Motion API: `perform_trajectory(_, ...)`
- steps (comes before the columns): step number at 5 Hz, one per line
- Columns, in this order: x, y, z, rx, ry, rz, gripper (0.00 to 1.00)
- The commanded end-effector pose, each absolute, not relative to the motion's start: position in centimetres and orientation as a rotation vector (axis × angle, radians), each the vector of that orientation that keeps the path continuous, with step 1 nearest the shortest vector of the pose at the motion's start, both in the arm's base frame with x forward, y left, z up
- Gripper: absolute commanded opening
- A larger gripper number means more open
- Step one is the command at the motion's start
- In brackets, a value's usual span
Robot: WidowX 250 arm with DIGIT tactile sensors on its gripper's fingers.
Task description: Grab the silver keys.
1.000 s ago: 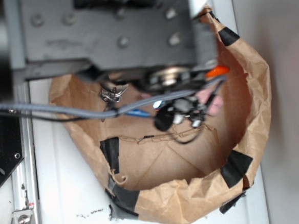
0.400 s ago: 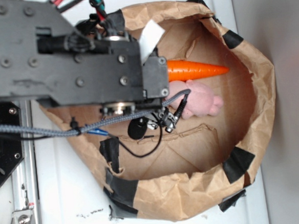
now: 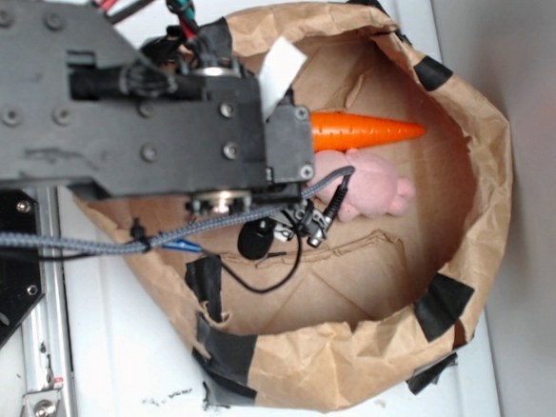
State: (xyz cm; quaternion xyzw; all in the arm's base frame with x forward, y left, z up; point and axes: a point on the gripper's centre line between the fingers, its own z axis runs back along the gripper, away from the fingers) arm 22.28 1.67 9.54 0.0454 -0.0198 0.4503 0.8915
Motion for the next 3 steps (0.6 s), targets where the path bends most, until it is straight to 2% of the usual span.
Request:
perform_trajectory(1, 24.1, 1.1, 10.2, -0.003, -0.121, 0.958, 1.00)
perform_trajectory(3, 25.7, 0.0, 9.5, -0.019, -0.124, 0.998, 1.00)
